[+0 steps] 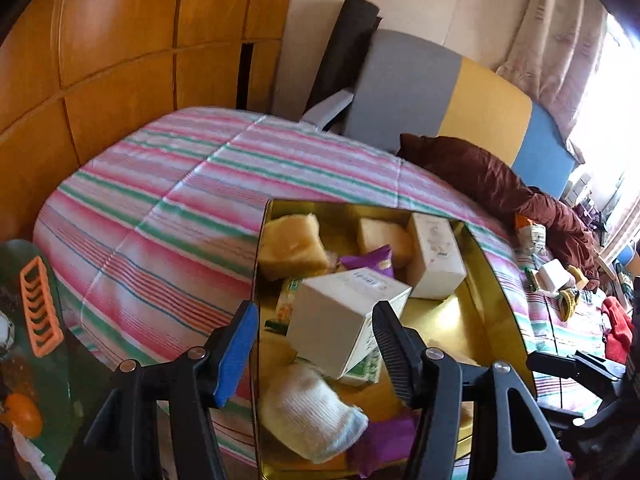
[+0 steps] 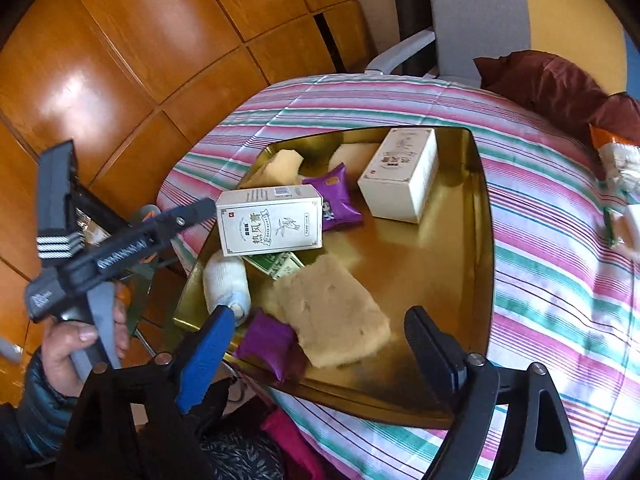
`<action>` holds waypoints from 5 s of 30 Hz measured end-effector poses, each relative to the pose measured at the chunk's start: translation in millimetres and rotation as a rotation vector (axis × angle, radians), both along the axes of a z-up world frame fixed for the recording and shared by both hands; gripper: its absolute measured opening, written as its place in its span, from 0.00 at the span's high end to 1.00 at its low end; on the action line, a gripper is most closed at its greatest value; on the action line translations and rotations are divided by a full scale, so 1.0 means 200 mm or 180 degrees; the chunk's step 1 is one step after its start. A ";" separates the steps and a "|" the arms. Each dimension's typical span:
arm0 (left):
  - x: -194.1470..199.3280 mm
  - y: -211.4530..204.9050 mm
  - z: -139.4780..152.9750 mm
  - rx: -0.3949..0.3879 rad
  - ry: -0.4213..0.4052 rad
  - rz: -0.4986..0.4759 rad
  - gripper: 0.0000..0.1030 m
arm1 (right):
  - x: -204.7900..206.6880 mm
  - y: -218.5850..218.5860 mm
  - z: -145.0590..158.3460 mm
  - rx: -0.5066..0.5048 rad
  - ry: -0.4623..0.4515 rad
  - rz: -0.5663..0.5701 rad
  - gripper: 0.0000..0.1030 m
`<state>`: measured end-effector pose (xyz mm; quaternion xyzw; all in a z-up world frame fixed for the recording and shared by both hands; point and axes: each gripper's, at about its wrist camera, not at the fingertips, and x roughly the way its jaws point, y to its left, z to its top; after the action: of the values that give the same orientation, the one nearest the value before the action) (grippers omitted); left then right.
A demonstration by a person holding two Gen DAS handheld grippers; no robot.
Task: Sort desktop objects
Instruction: 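Open both tools to drop the box and sponge into the tray, then withdraw both tools from the tray toward the remaining items, then move the right tool to the yellow knit item while the left tool approaches the white bar, then grasp the yellow knit sock with the right tool while the left tool grasps the white bar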
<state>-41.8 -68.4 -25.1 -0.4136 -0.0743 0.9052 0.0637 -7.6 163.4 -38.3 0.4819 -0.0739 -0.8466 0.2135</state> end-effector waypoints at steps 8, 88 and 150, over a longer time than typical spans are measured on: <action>0.07 0.18 0.14 -0.0158 0.0262 -0.0235 0.42 | 0.08 0.04 0.06 0.0289 0.0300 -0.0140 0.14; 0.10 1.22 -0.04 -0.0580 -0.0129 -0.1771 0.37 | -0.16 1.85 -0.17 0.0703 -0.0130 -0.2342 0.36; -0.49 2.50 -0.34 -0.1142 -0.0238 -0.3587 0.21 | -0.23 1.89 -0.24 0.1287 -0.0753 -0.1922 0.59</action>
<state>-139.6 432.2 -93.7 -0.4251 0.3088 0.7151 0.4611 -54.1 540.7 -86.8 0.5652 -0.0683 -0.8074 -0.1549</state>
